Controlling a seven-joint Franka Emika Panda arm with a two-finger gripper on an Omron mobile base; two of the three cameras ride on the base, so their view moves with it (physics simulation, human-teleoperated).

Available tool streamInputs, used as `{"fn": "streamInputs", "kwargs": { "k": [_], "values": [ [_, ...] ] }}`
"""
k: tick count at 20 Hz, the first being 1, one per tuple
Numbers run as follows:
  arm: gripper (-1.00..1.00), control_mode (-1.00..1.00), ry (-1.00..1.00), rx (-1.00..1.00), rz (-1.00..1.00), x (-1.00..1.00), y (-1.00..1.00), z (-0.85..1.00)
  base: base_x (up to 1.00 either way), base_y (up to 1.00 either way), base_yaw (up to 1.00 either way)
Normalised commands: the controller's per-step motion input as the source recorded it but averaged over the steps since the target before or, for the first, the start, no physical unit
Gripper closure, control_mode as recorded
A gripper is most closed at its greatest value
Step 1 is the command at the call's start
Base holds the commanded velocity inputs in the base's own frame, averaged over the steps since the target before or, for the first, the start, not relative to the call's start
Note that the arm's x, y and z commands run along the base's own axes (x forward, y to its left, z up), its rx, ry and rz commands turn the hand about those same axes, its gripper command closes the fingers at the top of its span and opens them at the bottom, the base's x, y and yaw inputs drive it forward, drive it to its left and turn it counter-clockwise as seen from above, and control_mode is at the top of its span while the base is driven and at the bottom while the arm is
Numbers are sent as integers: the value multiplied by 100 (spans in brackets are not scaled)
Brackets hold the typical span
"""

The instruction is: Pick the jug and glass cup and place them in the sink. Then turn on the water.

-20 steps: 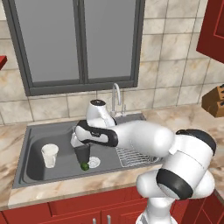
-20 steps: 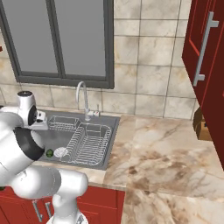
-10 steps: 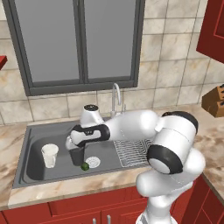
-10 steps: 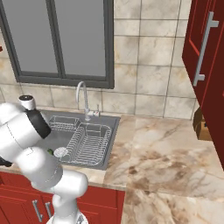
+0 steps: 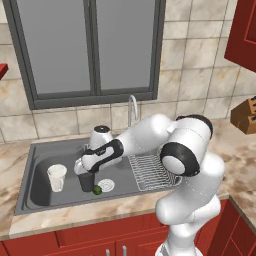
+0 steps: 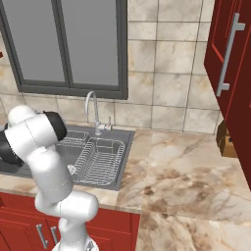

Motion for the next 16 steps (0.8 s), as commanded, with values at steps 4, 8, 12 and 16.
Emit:
{"fn": "streamInputs", "kwargs": {
  "k": [4, 8, 12, 16],
  "values": [
    [100, -100, 0, 0, 0, 21, 11, -36, 0, 0, 0],
    [100, -100, 0, 0, 0, 28, 17, -31, 0, 0, 0],
    [100, -100, 0, 0, 0, 36, 24, -28, 0, 0, 0],
    [100, -100, 0, 0, 0, 37, 25, -29, 0, 0, 0]
  ]
}}
